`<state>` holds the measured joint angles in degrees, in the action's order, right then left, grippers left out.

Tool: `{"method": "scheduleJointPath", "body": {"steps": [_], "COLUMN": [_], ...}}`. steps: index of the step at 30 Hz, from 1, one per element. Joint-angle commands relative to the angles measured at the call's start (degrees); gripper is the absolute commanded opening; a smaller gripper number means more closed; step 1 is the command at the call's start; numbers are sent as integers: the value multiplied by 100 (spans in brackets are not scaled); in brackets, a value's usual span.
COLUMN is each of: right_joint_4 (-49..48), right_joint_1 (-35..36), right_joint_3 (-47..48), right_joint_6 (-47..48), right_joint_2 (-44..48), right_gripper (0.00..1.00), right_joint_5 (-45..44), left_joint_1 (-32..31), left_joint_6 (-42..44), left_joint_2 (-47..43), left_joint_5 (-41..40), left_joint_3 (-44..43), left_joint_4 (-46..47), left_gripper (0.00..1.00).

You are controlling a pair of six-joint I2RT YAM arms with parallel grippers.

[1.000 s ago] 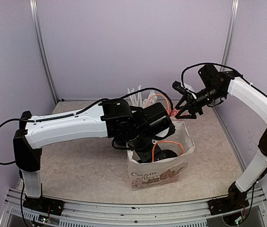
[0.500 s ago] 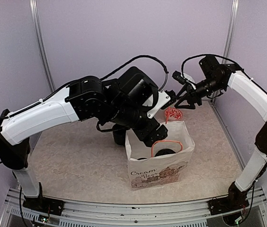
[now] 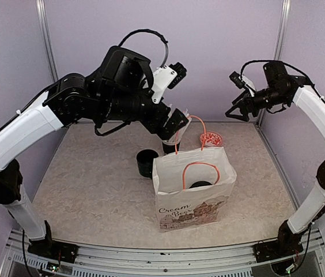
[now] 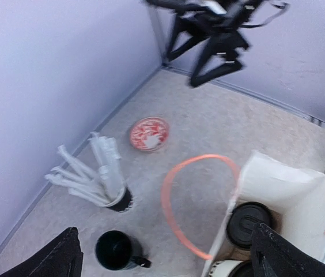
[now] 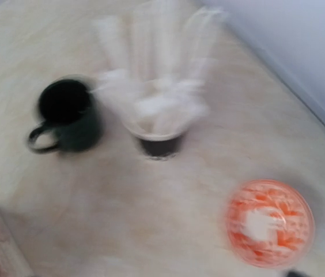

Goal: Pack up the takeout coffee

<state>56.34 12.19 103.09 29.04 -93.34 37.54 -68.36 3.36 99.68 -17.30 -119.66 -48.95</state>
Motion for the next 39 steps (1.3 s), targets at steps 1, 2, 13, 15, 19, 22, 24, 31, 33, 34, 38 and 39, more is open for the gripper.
{"method": "scheduleJointPath", "body": {"steps": [1, 2, 13, 15, 19, 22, 24, 31, 33, 34, 38, 39], "right_joint_4": [-758, -909, -2672, -2880, -3260, -3364, -3462, -3981, -4039, -4060, -3772, -3685], "right_joint_1": [-635, -771, -1018, -1019, -1019, -1022, -1024, -1018, -1023, -1030, -1028, -1027], "right_joint_3": [-254, -387, -2402, -2595, -2858, -2882, -2965, -3601, -3743, -3796, -3678, -3589], "right_joint_6": [-723, -816, -1686, -1770, -2024, -2174, -2281, -2296, -2226, -2207, -1999, -1946], "right_joint_2": [630, 773, 2295, 2387, 2510, 2467, 2430, 2529, 2613, 2646, 2677, 2699], "right_gripper": [99, 99, 99, 99, 99, 99, 99, 99, 99, 99, 99, 99], "right_joint_5": [-219, -225, -1179, -1242, -1221, -936, -861, -1220, -1285, -1300, -930, -849], "left_joint_1": [763, 971, 3061, 3287, 3416, 3452, 3452, 3538, 3597, 3616, 3634, 3650], "left_joint_6": [-234, -296, -1274, -1319, -1124, -883, -675, -633, -758, -756, -755, -780], "left_joint_2": [-740, -959, -2590, -2504, -2299, -2284, -2278, -2646, -2796, -2825, -2950, -2986], "left_joint_5": [-1046, -1122, -844, -745, -927, -731, -518, -126, -173, -188, -770, -974], "left_joint_3": [761, 964, 3766, 3800, 3864, 4020, 4066, 5035, 5279, 5364, 5684, 5753], "left_joint_4": [805, 964, 3066, 2991, 3110, 3465, 3662, 4575, 4641, 4660, 4848, 5013], "left_gripper": [99, 99, 99, 99, 99, 99, 99, 99, 99, 99, 99, 99]}}
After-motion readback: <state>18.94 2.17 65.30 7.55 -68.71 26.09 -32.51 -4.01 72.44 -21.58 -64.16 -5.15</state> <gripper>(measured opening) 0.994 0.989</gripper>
